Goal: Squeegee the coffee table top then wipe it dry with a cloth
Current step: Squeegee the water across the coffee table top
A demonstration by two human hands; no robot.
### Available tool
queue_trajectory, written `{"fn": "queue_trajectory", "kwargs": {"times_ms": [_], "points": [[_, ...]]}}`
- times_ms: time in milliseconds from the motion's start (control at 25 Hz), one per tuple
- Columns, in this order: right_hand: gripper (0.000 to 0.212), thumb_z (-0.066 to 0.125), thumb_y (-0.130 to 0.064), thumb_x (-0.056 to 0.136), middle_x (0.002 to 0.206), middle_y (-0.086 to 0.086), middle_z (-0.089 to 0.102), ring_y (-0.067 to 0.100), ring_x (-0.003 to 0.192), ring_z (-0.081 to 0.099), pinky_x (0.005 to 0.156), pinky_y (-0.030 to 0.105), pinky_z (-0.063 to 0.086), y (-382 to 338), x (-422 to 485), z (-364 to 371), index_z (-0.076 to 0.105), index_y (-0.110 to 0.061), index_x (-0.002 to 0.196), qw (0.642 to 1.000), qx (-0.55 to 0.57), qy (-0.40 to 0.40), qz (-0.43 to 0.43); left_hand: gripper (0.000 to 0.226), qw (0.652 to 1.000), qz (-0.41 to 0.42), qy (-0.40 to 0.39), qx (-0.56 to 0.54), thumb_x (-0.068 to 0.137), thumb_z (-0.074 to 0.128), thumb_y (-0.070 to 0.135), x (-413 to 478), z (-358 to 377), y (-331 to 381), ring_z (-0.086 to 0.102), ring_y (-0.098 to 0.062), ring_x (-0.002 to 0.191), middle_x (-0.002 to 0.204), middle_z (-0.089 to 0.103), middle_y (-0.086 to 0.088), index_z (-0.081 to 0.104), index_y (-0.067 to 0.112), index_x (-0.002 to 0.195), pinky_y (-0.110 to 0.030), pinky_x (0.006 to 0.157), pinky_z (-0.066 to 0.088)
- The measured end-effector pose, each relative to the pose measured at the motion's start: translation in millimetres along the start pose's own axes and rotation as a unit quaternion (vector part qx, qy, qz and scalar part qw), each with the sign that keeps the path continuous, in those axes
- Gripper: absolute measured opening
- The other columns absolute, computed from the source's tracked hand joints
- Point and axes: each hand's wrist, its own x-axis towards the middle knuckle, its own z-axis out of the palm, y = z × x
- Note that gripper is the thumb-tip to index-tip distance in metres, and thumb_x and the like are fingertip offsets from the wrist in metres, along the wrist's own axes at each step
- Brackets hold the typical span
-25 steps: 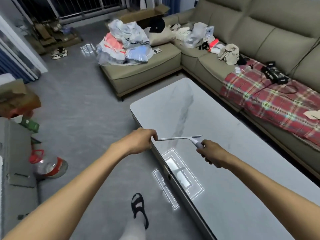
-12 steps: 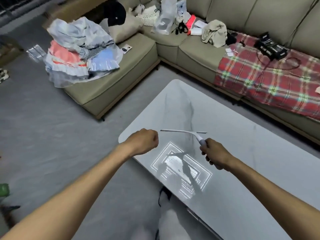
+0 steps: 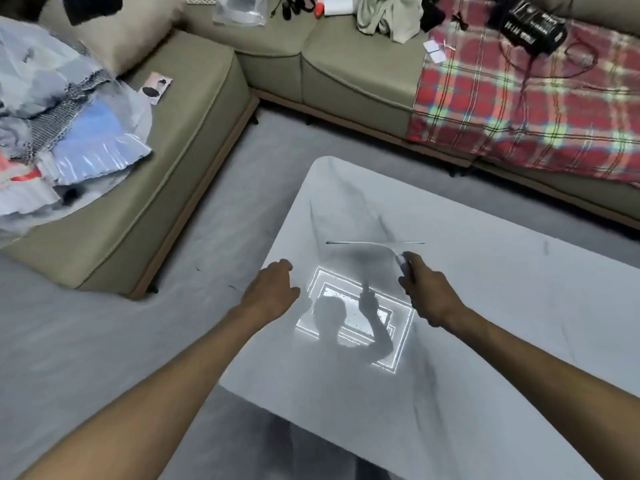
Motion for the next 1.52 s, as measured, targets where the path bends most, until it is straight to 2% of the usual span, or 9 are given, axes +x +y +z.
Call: {"fn": "queue_trajectory", "kwargs": {"times_ms": [160, 360, 480, 600, 1000, 1120, 1200, 1320, 1520], "points": [[0.041, 0.043, -0.021, 0.100, 0.115, 0.022, 0.065, 0.045, 0.100, 0.057, 0.079, 0.040, 0.044, -28.3, 123.5, 35.7, 0.039, -0.012, 0.140, 0.990, -0.102, 0.089, -0.031, 0.064, 0.998, 0.014, -0.005, 0.067, 0.090, 0.057, 0.029, 133.5, 43.0, -49.1, 0.023, -0.029, 0.143, 0.155, 0.022, -0.015, 0.028, 0.009, 0.144, -0.038, 0.115, 0.026], [0.004, 0.043, -0.015, 0.095, 0.092, 0.018, 0.059, 0.035, 0.078, 0.052, 0.055, 0.036, 0.046, -101.0, 276.6, 46.7, 0.043, -0.013, 0.099, 0.984, -0.107, 0.133, -0.058, 0.058, 0.991, 0.080, 0.034, 0.100, 0.079, 0.057, 0.015, 218.3, 64.7, -72.2, 0.018, -0.031, 0.141, 0.150, 0.021, -0.018, 0.035, 0.009, 0.133, -0.037, 0.114, 0.025], [0.011, 0.042, -0.013, 0.095, 0.095, 0.018, 0.058, 0.035, 0.082, 0.053, 0.048, 0.031, 0.040, -112.7, 318.0, 57.2, 0.044, -0.015, 0.106, 0.982, -0.128, 0.133, -0.044, 0.062, 0.991, 0.086, 0.003, 0.107, 0.080, 0.058, 0.016, 229.4, 70.6, -72.2, 0.011, -0.034, 0.146, 0.155, 0.012, -0.022, 0.033, 0.007, 0.136, -0.041, 0.113, 0.031], [0.042, 0.040, -0.012, 0.094, 0.109, 0.023, 0.063, 0.046, 0.099, 0.054, 0.072, 0.038, 0.038, -93.4, 308.2, 65.0, 0.040, -0.015, 0.136, 0.975, -0.164, 0.139, -0.056, 0.066, 0.989, 0.090, -0.036, 0.112, 0.081, 0.057, 0.018, 232.6, 69.1, -69.1, -0.003, -0.037, 0.148, 0.157, -0.001, -0.028, 0.028, 0.004, 0.138, -0.042, 0.116, 0.026], [0.053, 0.042, -0.021, 0.099, 0.090, 0.013, 0.068, 0.036, 0.080, 0.062, 0.070, 0.039, 0.051, 9.0, 118.6, 51.9, 0.030, -0.035, 0.148, 0.986, -0.159, 0.010, 0.048, 0.074, 0.981, 0.067, -0.119, 0.139, 0.083, 0.054, 0.027, 231.3, 45.8, -52.5, -0.011, -0.041, 0.147, 0.155, -0.012, -0.031, 0.019, 0.004, 0.144, -0.043, 0.116, 0.022], [0.048, 0.045, -0.021, 0.098, 0.097, 0.022, 0.068, 0.043, 0.082, 0.063, 0.071, 0.038, 0.050, 11.8, 139.3, 26.3, 0.036, -0.024, 0.145, 0.984, -0.155, 0.079, 0.027, 0.075, 0.981, 0.055, -0.129, 0.137, 0.085, 0.053, 0.029, 232.0, 45.8, -48.4, -0.014, -0.041, 0.146, 0.155, -0.015, -0.031, 0.015, 0.005, 0.146, -0.044, 0.118, 0.018], [0.041, 0.044, -0.018, 0.096, 0.091, 0.029, 0.066, 0.045, 0.070, 0.065, 0.061, 0.044, 0.055, 2.7, 182.9, 11.9, 0.040, -0.023, 0.137, 0.983, -0.108, 0.140, 0.042, 0.080, 0.979, 0.052, -0.131, 0.148, 0.086, 0.054, 0.032, 233.0, 47.9, -48.7, -0.015, -0.041, 0.146, 0.155, -0.017, -0.031, 0.012, 0.005, 0.148, -0.044, 0.119, 0.015], [0.025, 0.035, -0.017, 0.095, 0.088, 0.027, 0.060, 0.035, 0.052, 0.061, 0.031, 0.026, 0.043, -6.7, 231.3, 6.7, 0.042, -0.022, 0.117, 0.979, -0.030, 0.150, 0.134, 0.082, 0.977, 0.052, -0.130, 0.163, 0.085, 0.056, 0.035, 235.1, 53.9, -51.8, -0.015, -0.041, 0.146, 0.155, -0.016, -0.032, 0.013, 0.005, 0.148, -0.043, 0.119, 0.015], [0.048, 0.038, -0.013, 0.097, 0.101, 0.030, 0.064, 0.045, 0.083, 0.056, 0.073, 0.045, 0.046, 14.7, 186.0, 52.0, 0.031, -0.015, 0.145, 0.978, -0.132, 0.129, 0.094, 0.078, 0.977, 0.048, -0.129, 0.163, 0.084, 0.054, 0.031, 236.3, 57.0, -54.0, -0.016, -0.041, 0.146, 0.155, -0.018, -0.031, 0.015, 0.006, 0.147, -0.043, 0.119, 0.017]]}}
